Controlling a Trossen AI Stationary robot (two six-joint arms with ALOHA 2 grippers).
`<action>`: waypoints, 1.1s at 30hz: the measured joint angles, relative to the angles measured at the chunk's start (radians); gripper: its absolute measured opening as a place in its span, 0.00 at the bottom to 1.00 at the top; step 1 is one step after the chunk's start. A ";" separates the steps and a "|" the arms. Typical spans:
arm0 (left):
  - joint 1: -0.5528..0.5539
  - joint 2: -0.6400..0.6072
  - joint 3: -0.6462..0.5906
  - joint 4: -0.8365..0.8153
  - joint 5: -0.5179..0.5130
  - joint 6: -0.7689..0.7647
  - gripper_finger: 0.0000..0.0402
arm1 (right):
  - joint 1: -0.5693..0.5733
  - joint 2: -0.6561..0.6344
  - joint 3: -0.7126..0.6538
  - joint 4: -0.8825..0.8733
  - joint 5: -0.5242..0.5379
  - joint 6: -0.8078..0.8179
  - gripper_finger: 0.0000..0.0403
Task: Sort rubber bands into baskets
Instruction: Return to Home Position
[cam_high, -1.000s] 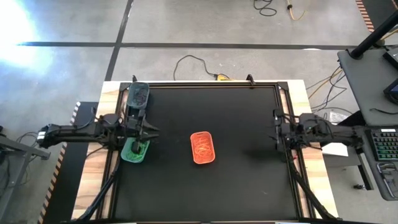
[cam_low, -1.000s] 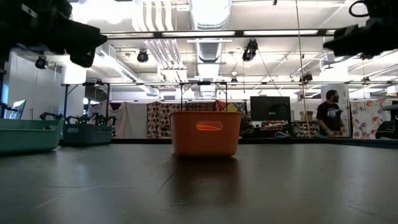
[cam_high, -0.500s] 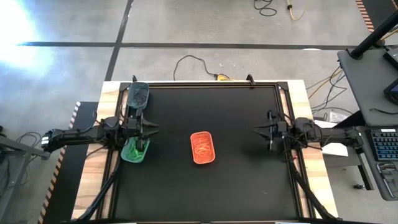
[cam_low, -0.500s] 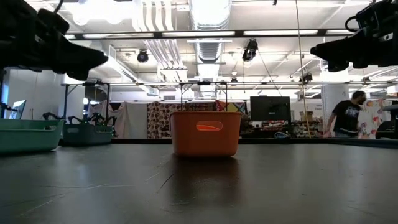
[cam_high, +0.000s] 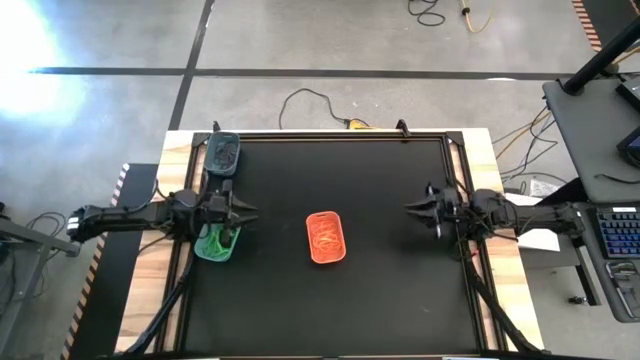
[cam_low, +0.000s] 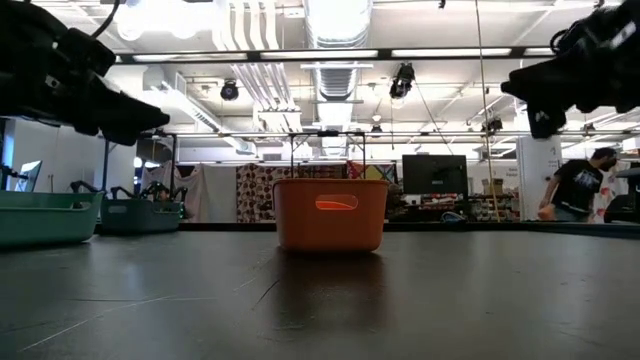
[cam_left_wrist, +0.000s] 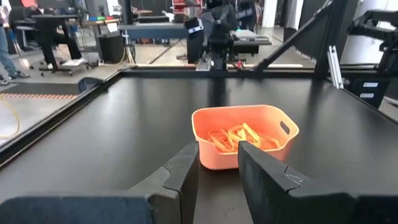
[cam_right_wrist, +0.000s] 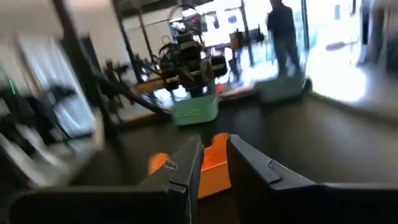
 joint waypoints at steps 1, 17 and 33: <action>0.000 0.006 0.001 -0.001 -0.001 0.000 0.24 | 0.000 0.004 0.000 -0.001 0.001 0.093 0.17; 0.000 0.057 0.008 -0.005 -0.002 0.000 0.24 | 0.000 0.028 0.000 -0.003 0.001 0.447 0.20; 0.000 0.063 0.009 -0.002 -0.003 0.000 0.24 | 0.000 0.028 0.008 -0.009 -0.070 -0.550 0.19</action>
